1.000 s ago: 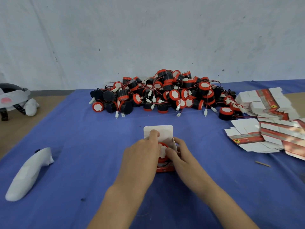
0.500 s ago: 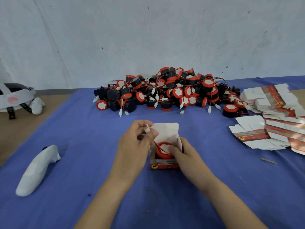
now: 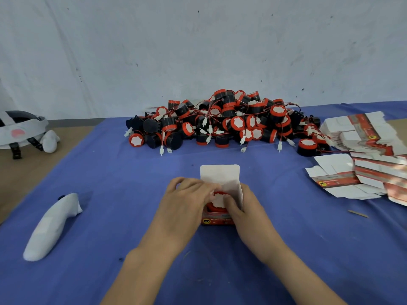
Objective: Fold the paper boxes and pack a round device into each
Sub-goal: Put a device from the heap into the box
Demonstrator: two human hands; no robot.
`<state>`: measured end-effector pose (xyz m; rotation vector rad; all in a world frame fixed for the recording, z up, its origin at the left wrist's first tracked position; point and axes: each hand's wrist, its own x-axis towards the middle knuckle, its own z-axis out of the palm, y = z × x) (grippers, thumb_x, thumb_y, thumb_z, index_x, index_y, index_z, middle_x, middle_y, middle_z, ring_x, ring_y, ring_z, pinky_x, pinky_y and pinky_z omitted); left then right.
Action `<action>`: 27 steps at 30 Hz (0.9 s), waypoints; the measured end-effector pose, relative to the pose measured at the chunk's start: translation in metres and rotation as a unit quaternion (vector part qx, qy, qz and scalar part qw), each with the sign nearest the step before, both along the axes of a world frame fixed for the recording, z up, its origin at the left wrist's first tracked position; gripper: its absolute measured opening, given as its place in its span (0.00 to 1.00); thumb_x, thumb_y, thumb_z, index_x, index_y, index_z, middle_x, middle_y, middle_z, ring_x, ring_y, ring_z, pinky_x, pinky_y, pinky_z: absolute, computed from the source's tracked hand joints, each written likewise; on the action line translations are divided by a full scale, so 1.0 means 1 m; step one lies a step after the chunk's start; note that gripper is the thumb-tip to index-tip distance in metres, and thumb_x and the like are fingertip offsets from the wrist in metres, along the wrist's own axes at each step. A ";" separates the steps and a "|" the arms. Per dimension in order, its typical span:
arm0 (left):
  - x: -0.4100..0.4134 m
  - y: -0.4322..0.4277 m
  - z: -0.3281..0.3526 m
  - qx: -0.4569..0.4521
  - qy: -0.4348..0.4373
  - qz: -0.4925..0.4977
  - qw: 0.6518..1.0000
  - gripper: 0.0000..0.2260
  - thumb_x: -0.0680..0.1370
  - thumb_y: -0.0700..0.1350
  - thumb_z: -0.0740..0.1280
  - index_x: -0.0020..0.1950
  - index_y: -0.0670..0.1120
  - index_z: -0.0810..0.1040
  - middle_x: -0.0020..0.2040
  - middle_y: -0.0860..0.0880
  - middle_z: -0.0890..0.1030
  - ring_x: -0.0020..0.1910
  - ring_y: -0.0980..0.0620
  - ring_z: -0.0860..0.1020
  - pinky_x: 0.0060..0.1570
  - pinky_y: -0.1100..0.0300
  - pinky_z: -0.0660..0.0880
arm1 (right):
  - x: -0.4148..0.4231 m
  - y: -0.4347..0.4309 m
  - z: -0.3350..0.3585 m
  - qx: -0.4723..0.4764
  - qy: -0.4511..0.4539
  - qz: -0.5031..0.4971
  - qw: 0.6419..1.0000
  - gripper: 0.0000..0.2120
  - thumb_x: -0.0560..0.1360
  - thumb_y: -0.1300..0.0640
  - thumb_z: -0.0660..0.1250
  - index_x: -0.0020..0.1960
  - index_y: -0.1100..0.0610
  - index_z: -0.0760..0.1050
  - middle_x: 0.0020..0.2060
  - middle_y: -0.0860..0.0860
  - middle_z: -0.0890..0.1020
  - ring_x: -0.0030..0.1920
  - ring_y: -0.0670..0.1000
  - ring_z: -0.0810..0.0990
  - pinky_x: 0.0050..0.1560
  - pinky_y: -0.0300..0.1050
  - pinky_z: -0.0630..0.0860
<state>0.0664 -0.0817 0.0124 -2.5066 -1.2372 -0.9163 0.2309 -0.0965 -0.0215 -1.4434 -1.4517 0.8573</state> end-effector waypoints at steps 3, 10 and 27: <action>-0.002 0.003 0.001 0.036 0.028 0.010 0.999 0.13 0.68 0.37 0.80 0.50 0.49 0.85 0.45 0.52 0.84 0.51 0.44 0.82 0.50 0.51 0.76 | 0.000 0.000 0.000 0.003 0.000 -0.002 1.000 0.09 0.84 0.50 0.57 0.62 0.46 0.72 0.58 0.45 0.78 0.61 0.50 0.76 0.65 0.54 0.73; -0.001 0.002 -0.002 0.112 -0.023 0.044 0.993 0.17 0.71 0.36 0.59 0.49 0.49 0.85 0.49 0.49 0.83 0.46 0.46 0.81 0.44 0.54 0.73 | 0.000 0.000 -0.003 0.010 -0.015 -0.011 1.000 0.08 0.84 0.49 0.57 0.61 0.44 0.71 0.57 0.44 0.79 0.60 0.49 0.77 0.64 0.54 0.74; -0.006 -0.002 0.000 -0.010 -0.012 0.044 0.999 0.07 0.79 0.42 0.69 0.56 0.47 0.80 0.45 0.54 0.84 0.54 0.54 0.77 0.48 0.57 0.74 | -0.005 -0.004 -0.003 0.031 -0.047 -0.035 0.998 0.09 0.84 0.49 0.56 0.62 0.45 0.71 0.56 0.43 0.78 0.58 0.48 0.76 0.61 0.54 0.74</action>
